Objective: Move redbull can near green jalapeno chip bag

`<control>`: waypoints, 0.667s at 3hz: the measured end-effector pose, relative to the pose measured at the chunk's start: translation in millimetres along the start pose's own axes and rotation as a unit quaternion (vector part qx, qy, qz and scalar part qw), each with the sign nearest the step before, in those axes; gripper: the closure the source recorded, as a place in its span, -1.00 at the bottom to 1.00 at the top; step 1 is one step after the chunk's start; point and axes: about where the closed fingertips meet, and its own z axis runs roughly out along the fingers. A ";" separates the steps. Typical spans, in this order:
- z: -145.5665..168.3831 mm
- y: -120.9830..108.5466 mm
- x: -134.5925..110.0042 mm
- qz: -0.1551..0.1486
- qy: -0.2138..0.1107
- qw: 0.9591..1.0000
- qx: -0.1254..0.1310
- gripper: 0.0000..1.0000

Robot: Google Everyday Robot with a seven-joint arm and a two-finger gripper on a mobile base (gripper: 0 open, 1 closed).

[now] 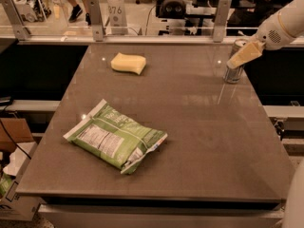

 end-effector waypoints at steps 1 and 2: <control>-1.2 5.9 -4.4 0.003 -0.007 1.000 -0.014 0.26; -6.4 18.1 -13.2 -0.002 -0.019 0.999 -0.029 0.72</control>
Offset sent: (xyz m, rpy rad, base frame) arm -0.0250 0.0268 0.0288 0.0877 0.0058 0.0728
